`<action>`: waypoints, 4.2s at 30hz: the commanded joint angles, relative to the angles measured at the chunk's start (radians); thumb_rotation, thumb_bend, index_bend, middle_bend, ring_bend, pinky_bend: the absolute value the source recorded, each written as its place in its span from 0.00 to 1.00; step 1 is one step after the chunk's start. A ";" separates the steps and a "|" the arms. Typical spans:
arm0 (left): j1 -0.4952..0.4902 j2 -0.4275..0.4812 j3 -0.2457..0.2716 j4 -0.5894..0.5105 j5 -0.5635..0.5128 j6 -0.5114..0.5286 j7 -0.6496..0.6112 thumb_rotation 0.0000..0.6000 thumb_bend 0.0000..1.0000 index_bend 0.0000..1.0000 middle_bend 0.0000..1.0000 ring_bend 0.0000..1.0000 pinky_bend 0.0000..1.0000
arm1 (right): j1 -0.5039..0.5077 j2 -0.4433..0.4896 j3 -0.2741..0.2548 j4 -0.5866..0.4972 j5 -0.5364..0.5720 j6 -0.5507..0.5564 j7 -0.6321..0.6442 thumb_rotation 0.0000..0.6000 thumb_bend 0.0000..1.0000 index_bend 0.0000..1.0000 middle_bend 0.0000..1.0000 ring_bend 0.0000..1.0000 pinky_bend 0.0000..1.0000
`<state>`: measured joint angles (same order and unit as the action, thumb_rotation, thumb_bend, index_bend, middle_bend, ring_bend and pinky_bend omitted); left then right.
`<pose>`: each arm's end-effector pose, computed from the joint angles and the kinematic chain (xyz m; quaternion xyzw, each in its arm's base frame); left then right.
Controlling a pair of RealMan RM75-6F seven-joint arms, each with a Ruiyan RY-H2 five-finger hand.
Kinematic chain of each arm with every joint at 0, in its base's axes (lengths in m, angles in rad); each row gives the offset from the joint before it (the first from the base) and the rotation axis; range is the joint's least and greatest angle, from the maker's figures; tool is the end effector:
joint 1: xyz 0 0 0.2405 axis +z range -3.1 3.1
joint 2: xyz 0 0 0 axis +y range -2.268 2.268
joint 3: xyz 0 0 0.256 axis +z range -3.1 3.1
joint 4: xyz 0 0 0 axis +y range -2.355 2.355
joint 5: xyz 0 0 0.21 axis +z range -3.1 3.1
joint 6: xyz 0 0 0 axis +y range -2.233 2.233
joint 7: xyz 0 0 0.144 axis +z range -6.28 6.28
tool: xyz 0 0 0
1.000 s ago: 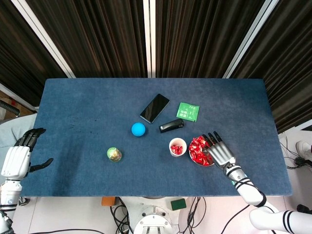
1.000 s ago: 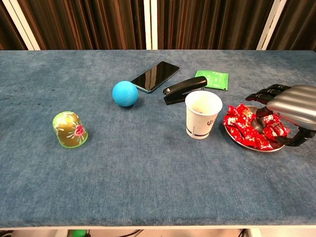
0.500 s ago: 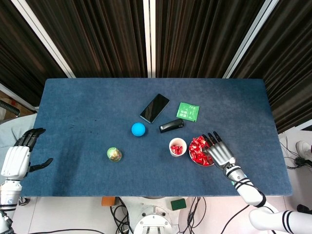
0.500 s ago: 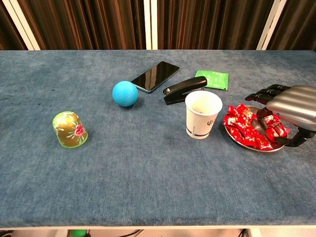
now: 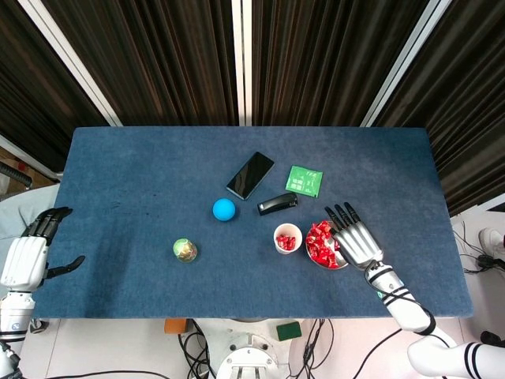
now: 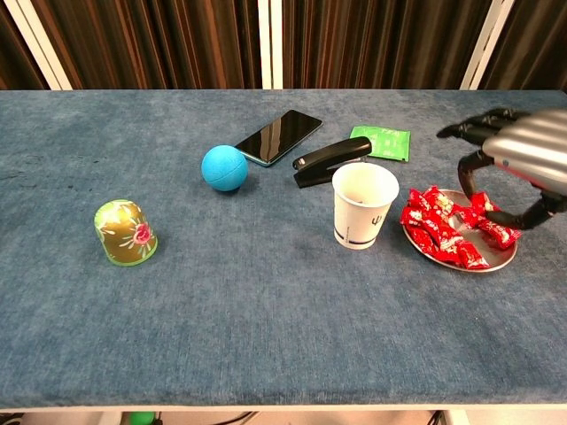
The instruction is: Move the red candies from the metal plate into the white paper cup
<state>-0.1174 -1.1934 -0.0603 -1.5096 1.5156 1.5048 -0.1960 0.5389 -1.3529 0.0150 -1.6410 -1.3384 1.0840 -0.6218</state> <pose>-0.3144 0.1945 0.1479 -0.5635 -0.4155 -0.4583 0.5475 -0.2084 -0.2738 0.0277 0.8105 -0.2306 0.2662 0.4681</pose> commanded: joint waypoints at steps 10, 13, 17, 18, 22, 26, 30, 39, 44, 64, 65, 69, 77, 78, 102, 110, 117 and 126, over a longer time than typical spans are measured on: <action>0.002 0.002 -0.002 -0.002 -0.001 0.004 -0.002 1.00 0.12 0.16 0.14 0.10 0.24 | 0.087 0.012 0.102 -0.120 -0.037 -0.003 -0.051 1.00 0.37 0.55 0.00 0.00 0.00; 0.002 0.003 -0.002 -0.001 -0.002 0.003 -0.002 1.00 0.12 0.16 0.14 0.10 0.24 | 0.115 -0.009 0.121 -0.123 -0.010 -0.030 -0.076 1.00 0.37 0.55 0.00 0.00 0.00; 0.003 0.006 -0.004 -0.001 -0.004 0.004 -0.005 1.00 0.12 0.16 0.14 0.10 0.24 | 0.147 -0.044 0.125 -0.112 0.022 -0.066 -0.108 1.00 0.37 0.55 0.00 0.00 0.00; 0.004 0.007 -0.004 -0.001 -0.005 0.005 -0.006 1.00 0.12 0.16 0.14 0.10 0.24 | 0.152 -0.050 0.124 -0.110 0.029 -0.071 -0.114 1.00 0.37 0.55 0.00 0.00 0.00; 0.005 0.008 -0.003 0.001 -0.006 0.004 -0.009 1.00 0.12 0.16 0.14 0.10 0.24 | 0.166 -0.072 0.118 -0.100 0.049 -0.083 -0.131 1.00 0.37 0.55 0.00 0.00 0.00; 0.006 0.008 -0.002 0.004 -0.006 0.004 -0.012 1.00 0.12 0.16 0.14 0.10 0.24 | 0.173 -0.079 0.110 -0.096 0.058 -0.086 -0.138 1.00 0.37 0.51 0.00 0.00 0.00; 0.005 0.008 -0.003 0.003 -0.005 0.004 -0.012 1.00 0.12 0.16 0.14 0.10 0.24 | 0.177 -0.075 0.105 -0.103 0.067 -0.087 -0.135 1.00 0.35 0.34 0.00 0.00 0.00; 0.006 0.008 -0.001 0.000 -0.004 0.002 -0.006 1.00 0.12 0.16 0.14 0.10 0.24 | 0.165 -0.047 0.087 -0.125 -0.002 -0.043 -0.084 1.00 0.35 0.25 0.00 0.00 0.00; 0.007 0.008 0.000 -0.005 -0.002 0.004 0.000 1.00 0.12 0.16 0.14 0.10 0.24 | 0.113 0.017 0.041 -0.128 -0.077 0.019 -0.015 1.00 0.35 0.26 0.00 0.00 0.00; -0.002 -0.002 0.007 -0.022 -0.002 -0.016 0.039 1.00 0.12 0.16 0.14 0.10 0.24 | 0.000 0.024 -0.071 0.084 -0.147 0.007 0.184 1.00 0.35 0.28 0.00 0.00 0.00; -0.002 -0.002 0.007 -0.022 -0.002 -0.016 0.039 1.00 0.12 0.16 0.14 0.10 0.24 | 0.001 0.019 -0.072 0.087 -0.149 0.004 0.182 1.00 0.35 0.28 0.00 0.00 0.00; -0.002 -0.003 0.007 -0.020 -0.003 -0.018 0.037 1.00 0.12 0.16 0.14 0.10 0.24 | 0.004 -0.002 -0.067 0.099 -0.149 -0.012 0.167 1.00 0.35 0.28 0.00 0.00 0.00; -0.001 -0.003 0.006 -0.013 -0.005 -0.017 0.028 1.00 0.12 0.16 0.14 0.10 0.24 | 0.010 -0.055 -0.052 0.122 -0.115 -0.052 0.120 1.00 0.35 0.27 0.00 0.00 0.00; -0.001 -0.003 0.006 -0.011 -0.005 -0.017 0.027 1.00 0.12 0.16 0.14 0.10 0.24 | 0.011 -0.064 -0.049 0.126 -0.110 -0.055 0.113 1.00 0.35 0.27 0.00 0.00 0.00; -0.001 -0.004 0.007 0.007 -0.006 -0.020 0.005 1.00 0.12 0.16 0.14 0.10 0.24 | 0.000 -0.111 -0.037 0.155 -0.089 -0.058 0.076 1.00 0.38 0.35 0.00 0.00 0.00; -0.002 -0.006 0.006 0.010 -0.007 -0.022 0.004 1.00 0.12 0.16 0.14 0.10 0.24 | -0.002 -0.115 -0.036 0.163 -0.094 -0.056 0.085 1.00 0.38 0.36 0.00 0.00 0.00; -0.003 -0.008 0.008 0.012 -0.006 -0.025 0.003 1.00 0.12 0.16 0.14 0.10 0.24 | -0.007 -0.121 -0.039 0.176 -0.106 -0.051 0.102 1.00 0.38 0.39 0.00 0.00 0.00; -0.005 -0.011 0.010 0.015 -0.005 -0.029 0.003 1.00 0.12 0.16 0.14 0.10 0.24 | -0.011 -0.131 -0.038 0.194 -0.122 -0.040 0.122 1.00 0.38 0.44 0.01 0.00 0.00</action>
<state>-0.1224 -1.2040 -0.0507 -1.4946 1.5105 1.4758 -0.1930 0.5277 -1.4830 -0.0235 -1.4480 -1.4591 1.0430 -0.5014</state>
